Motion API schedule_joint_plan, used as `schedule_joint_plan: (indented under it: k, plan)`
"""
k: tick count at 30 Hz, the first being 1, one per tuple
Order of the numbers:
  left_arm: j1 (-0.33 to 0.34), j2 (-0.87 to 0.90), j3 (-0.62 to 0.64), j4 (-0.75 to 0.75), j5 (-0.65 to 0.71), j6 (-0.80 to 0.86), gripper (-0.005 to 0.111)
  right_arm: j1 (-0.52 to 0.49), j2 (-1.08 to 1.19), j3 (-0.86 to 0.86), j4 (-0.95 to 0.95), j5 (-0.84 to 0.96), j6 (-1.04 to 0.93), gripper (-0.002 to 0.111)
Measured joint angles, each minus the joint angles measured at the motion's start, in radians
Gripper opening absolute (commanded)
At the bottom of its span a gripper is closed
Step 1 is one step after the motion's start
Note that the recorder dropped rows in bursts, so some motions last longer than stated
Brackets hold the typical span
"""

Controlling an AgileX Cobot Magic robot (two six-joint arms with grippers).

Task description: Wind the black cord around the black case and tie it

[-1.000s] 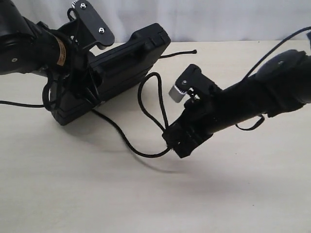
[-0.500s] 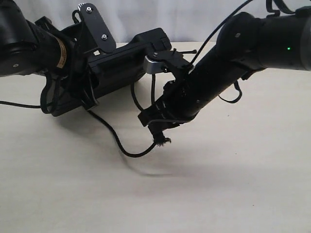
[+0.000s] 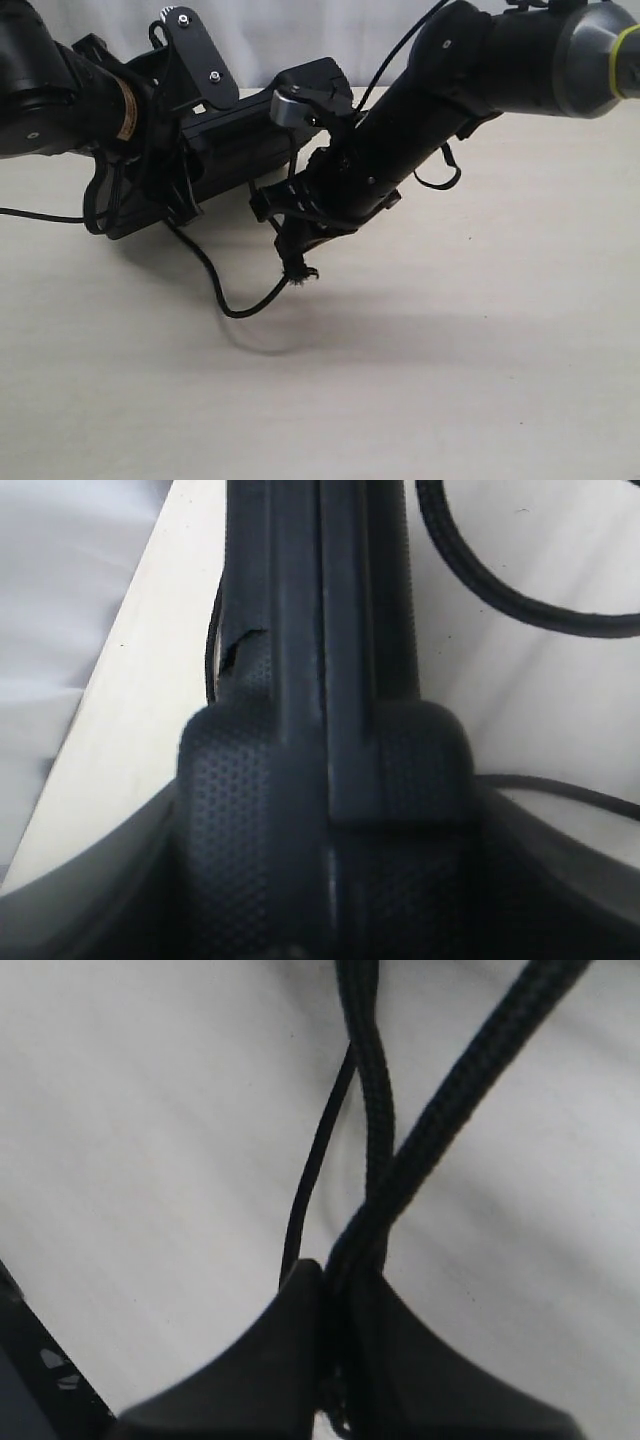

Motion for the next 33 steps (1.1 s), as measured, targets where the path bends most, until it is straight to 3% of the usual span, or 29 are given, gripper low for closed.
schedule_joint_plan:
  k: [8,17,33]
  plan:
    - [0.0,0.0,0.007,0.004,-0.007,0.0,0.0,0.0,0.004,-0.008,0.115,-0.051,-0.034,0.004]
    - [0.0,0.0,0.007,0.004,-0.009,0.0,0.0,0.0,0.004,-0.008,0.294,-0.053,-0.259,0.004]
    - [0.0,0.0,0.007,0.004,-0.003,0.0,0.0,0.0,0.004,-0.008,0.206,-0.306,-0.456,0.004]
